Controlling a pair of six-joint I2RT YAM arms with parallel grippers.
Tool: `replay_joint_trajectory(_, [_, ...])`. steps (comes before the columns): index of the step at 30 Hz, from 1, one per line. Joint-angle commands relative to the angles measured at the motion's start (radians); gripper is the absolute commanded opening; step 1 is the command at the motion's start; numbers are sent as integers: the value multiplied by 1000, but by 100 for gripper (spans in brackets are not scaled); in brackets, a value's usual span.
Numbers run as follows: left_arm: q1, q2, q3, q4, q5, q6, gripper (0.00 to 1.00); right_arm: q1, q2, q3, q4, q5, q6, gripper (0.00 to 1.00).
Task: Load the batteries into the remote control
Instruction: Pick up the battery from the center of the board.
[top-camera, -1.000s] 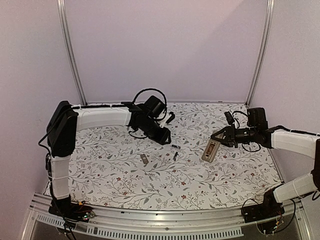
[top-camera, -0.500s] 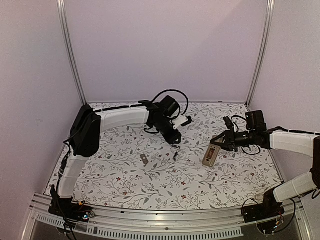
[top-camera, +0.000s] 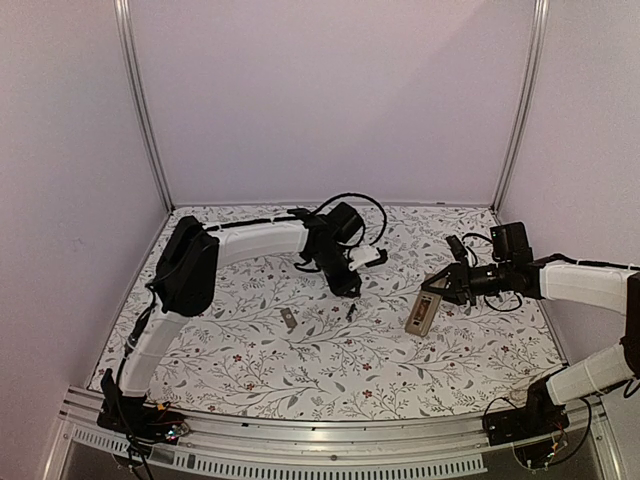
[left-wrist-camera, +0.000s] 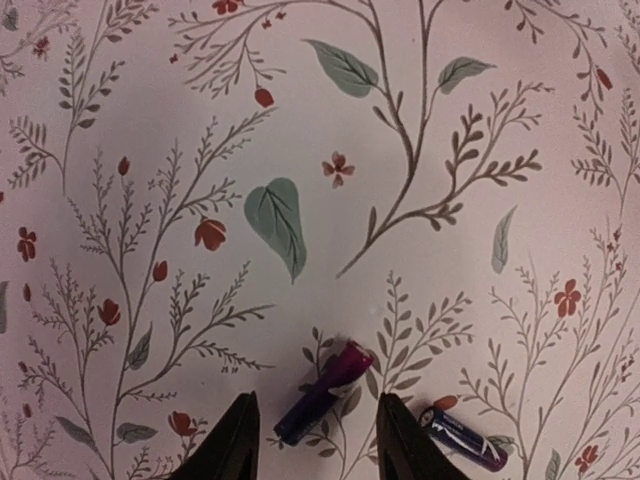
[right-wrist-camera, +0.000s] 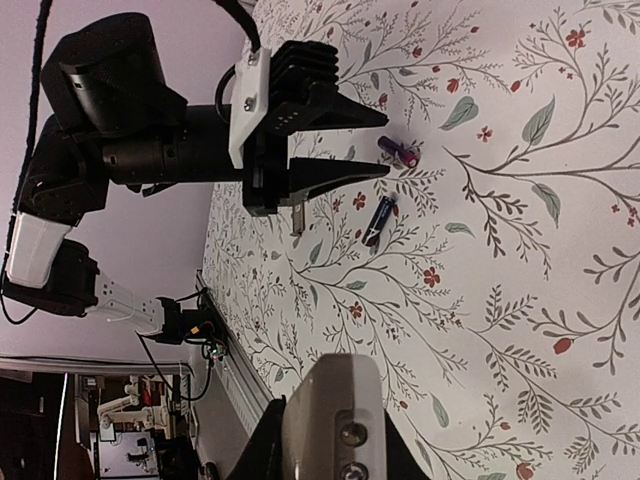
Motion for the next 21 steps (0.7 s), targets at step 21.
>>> replay_joint_trajectory(21, [2,64,6,-37,-2,78,11,-12,-24,-11,-11,-34,-14,0])
